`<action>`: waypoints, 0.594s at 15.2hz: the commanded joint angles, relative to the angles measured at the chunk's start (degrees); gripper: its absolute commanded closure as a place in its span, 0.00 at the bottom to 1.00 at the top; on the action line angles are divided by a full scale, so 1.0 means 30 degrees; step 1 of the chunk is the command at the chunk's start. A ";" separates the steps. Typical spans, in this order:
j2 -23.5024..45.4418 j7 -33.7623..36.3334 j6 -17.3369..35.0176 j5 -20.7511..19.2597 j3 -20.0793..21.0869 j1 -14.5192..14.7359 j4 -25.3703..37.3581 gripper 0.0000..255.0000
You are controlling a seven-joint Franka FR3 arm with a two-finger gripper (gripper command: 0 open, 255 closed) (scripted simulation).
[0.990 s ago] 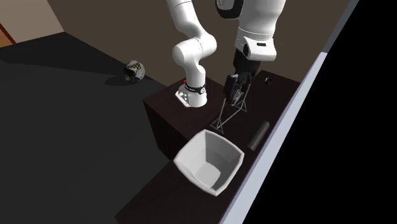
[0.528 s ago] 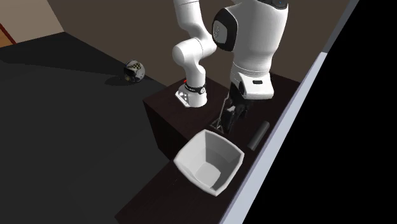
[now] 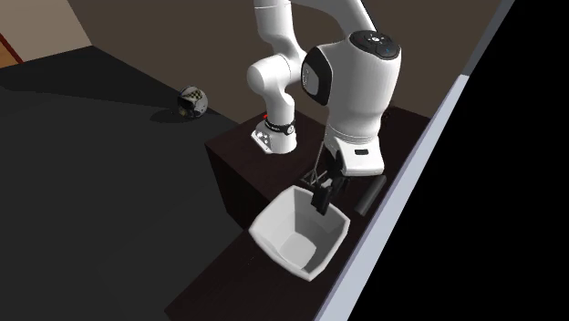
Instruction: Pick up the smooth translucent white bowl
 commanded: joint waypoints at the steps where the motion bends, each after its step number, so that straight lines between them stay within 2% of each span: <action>1: 0.0308 -0.0070 0.0576 0.0102 -0.0059 0.0010 -0.0274 0.00; 3: 0.0399 -0.0092 0.0734 0.0133 -0.0075 0.0013 -0.0347 0.00; 4: 0.0389 -0.0073 0.0750 0.0128 -0.0066 0.0018 -0.0373 1.00; 9: 0.0384 -0.0089 0.0787 0.0121 -0.0079 0.0006 -0.0413 1.00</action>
